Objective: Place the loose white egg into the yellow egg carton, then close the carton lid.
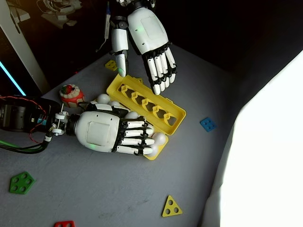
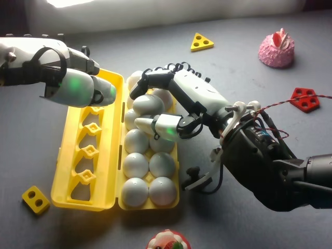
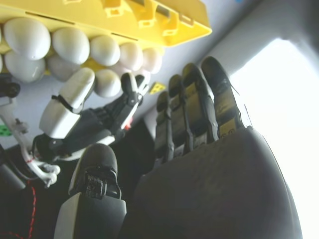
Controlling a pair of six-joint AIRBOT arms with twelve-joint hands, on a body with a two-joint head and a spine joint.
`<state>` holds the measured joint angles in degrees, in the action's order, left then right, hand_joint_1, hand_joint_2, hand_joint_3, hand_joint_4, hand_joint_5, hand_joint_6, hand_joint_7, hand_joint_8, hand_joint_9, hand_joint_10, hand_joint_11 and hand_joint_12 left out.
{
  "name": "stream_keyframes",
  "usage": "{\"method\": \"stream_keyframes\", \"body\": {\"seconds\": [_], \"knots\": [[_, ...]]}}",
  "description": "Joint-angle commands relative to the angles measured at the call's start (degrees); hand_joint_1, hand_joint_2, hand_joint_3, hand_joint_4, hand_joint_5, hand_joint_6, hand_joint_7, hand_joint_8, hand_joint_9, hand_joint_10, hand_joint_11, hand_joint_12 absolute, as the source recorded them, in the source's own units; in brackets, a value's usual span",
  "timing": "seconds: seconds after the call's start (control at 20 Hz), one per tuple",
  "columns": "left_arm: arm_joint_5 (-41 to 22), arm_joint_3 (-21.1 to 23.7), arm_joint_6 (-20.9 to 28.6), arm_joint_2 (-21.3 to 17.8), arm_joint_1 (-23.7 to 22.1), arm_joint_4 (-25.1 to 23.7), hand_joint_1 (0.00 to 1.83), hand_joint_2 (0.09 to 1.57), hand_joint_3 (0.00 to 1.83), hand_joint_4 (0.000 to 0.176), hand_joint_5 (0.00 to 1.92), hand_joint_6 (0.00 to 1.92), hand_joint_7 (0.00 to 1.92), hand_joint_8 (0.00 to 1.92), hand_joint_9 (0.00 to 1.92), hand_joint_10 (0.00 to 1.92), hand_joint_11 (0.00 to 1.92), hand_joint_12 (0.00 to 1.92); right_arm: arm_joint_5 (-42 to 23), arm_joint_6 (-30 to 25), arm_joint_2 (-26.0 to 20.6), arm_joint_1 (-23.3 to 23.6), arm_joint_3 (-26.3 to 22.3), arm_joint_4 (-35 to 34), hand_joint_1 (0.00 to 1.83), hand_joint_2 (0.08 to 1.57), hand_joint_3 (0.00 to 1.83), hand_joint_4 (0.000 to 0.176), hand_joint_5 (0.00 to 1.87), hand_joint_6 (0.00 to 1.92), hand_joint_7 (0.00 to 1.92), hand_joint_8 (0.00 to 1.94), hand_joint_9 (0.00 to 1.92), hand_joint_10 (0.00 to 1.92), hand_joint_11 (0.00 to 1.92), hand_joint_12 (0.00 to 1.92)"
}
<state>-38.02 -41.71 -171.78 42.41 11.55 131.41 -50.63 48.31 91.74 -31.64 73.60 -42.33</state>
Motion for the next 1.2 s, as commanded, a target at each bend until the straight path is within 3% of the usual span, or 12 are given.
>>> {"method": "stream_keyframes", "body": {"seconds": [0.0,0.3,0.6,0.7,0.75,0.85,0.9,0.95,1.0,1.05,1.1,1.15], "knots": [[2.5,0.0,0.0,0.1,-0.7,-2.1,0.08,1.32,0.00,0.025,0.22,0.00,0.28,0.00,0.27,0.00,0.00,0.53,-5.2,-0.4,0.1,1.0,0.2,3.0,1.15,1.14,0.00,0.000,0.93,1.08,0.55,0.00,0.29,0.00,0.00,0.37],[2.4,0.0,0.0,0.1,-0.8,-2.0,0.05,1.33,0.00,0.025,0.22,0.00,0.27,0.00,0.26,0.00,0.00,0.51,-5.4,-0.4,0.2,0.9,0.5,3.0,1.14,1.15,0.00,0.000,0.91,1.10,0.53,0.00,0.26,0.00,0.00,0.27],[2.4,0.0,0.0,0.1,-0.8,-2.0,0.00,1.33,0.00,0.029,0.22,0.00,0.28,0.00,0.26,0.00,0.00,0.49,-5.5,-0.4,0.3,0.6,1.1,3.0,1.14,1.15,0.00,0.000,0.90,1.12,0.53,0.00,0.27,0.01,0.00,0.28],[2.4,0.1,0.0,0.1,-0.8,-2.0,0.07,1.32,0.00,0.023,0.26,0.01,0.30,0.00,0.29,0.01,0.00,0.59,-5.5,-0.5,0.4,0.6,1.1,3.0,1.14,1.15,0.00,0.000,0.90,1.11,0.53,0.00,0.27,0.01,0.00,0.31],[2.4,0.1,0.0,0.1,-0.8,-2.0,0.09,1.32,0.00,0.015,0.27,0.01,0.30,0.00,0.28,0.00,0.00,0.58,-5.6,-0.5,0.4,0.6,1.1,3.0,1.13,1.16,0.00,0.000,0.88,1.14,0.49,0.00,0.24,0.00,0.00,0.34],[2.4,0.1,0.0,0.1,-0.8,-2.0,0.09,1.32,0.00,0.014,0.27,0.01,0.30,0.00,0.28,0.00,0.00,0.58,-5.7,-0.5,0.4,0.4,1.1,3.0,1.13,1.16,0.00,0.000,0.88,1.14,0.49,0.00,0.24,0.00,0.00,0.35],[2.4,0.1,0.0,0.1,-0.8,-2.0,0.00,1.33,0.00,0.038,0.18,0.00,0.27,0.00,0.28,0.00,0.00,0.54,-5.8,-0.5,0.4,0.4,1.2,3.0,1.06,1.18,0.00,0.000,0.83,1.22,0.43,0.01,0.24,0.00,0.00,0.32],[2.4,0.1,0.0,0.1,-0.8,-2.0,0.00,1.33,0.00,0.039,0.18,0.00,0.26,0.00,0.28,0.00,0.00,0.53,-5.8,-0.5,0.4,0.4,1.3,3.0,1.06,1.18,0.00,0.000,0.83,1.22,0.43,0.00,0.24,0.00,0.00,0.32],[2.4,0.1,0.0,0.1,-0.7,-2.0,0.03,1.33,0.00,0.029,0.20,0.01,0.27,0.00,0.28,0.00,0.00,0.55,-5.8,-0.5,0.4,0.4,1.4,3.0,0.95,1.05,0.00,0.000,0.52,0.70,0.39,0.00,0.24,0.01,0.00,0.38],[2.4,0.1,0.0,0.1,-0.7,-2.0,0.03,1.33,0.00,0.029,0.20,0.01,0.27,0.00,0.28,0.00,0.00,0.55,-5.9,-0.5,0.5,0.4,1.6,3.0,0.95,1.05,0.00,0.000,0.52,0.70,0.39,0.00,0.24,0.01,0.00,0.38],[2.4,0.1,0.0,0.1,-0.7,-2.0,0.08,1.33,0.00,0.030,0.20,0.00,0.26,0.00,0.27,0.00,0.00,0.54,-6.0,-0.5,0.5,0.3,1.7,3.0,0.84,0.97,0.00,0.000,0.31,0.34,0.32,0.00,0.23,0.01,0.00,0.44],[2.4,0.0,0.0,0.1,-0.7,-2.0,0.09,1.33,0.00,0.032,0.21,0.01,0.26,0.00,0.29,0.01,0.00,0.62,-6.0,-0.5,0.5,0.3,1.7,3.0,0.79,0.92,0.00,0.000,0.19,0.13,0.25,0.00,0.22,0.00,0.00,0.44]]}}
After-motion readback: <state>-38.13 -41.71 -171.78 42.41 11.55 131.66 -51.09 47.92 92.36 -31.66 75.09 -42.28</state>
